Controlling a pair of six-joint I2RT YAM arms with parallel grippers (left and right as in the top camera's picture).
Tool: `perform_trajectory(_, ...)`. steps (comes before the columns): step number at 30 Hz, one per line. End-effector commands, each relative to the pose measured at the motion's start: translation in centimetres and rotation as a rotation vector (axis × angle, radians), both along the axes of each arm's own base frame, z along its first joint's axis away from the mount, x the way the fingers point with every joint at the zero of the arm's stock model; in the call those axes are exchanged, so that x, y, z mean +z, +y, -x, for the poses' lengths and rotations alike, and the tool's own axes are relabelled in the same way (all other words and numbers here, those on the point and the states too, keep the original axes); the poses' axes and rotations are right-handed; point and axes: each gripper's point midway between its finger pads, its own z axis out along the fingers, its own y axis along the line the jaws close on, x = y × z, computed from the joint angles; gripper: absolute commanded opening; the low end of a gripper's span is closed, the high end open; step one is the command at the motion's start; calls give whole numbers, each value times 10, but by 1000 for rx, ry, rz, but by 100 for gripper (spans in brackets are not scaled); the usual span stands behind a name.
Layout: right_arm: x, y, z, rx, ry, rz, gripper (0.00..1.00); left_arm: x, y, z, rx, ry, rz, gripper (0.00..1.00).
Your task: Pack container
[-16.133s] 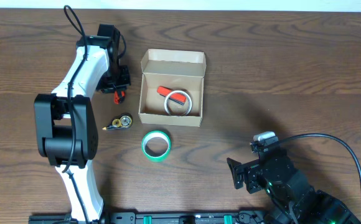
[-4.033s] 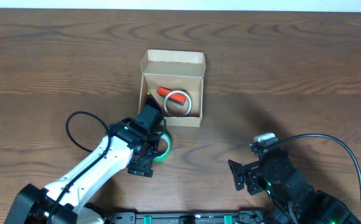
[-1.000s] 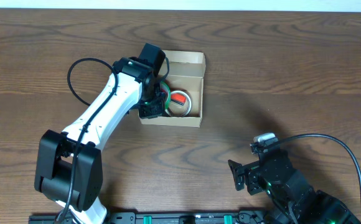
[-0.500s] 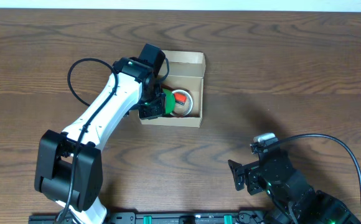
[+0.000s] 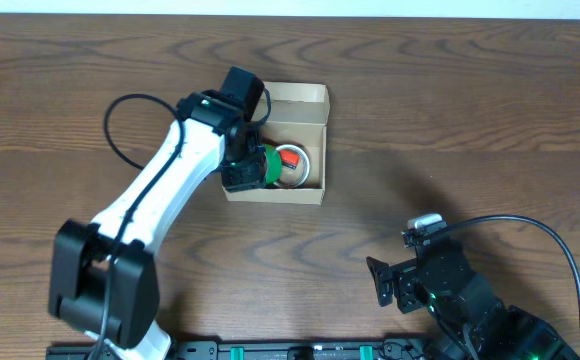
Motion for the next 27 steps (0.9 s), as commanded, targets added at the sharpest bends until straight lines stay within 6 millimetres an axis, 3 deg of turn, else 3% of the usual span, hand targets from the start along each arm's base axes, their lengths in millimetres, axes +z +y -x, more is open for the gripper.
perform_trajectory(1,1,0,0,-5,-4,-5,99,42,14,-8,-22,-152,-39,98)
perform_trajectory(9,1,0,0,-5,-4,-5,99,89,35,-5,-273,-390,-181,96)
perform_trajectory(23,1,0,0,-5,-4,-5,99,129,48,6,-1084,-703,-520,96)
perform_trajectory(27,1,0,0,-5,-4,-5,99,135,51,13,-1153,-724,-550,96)
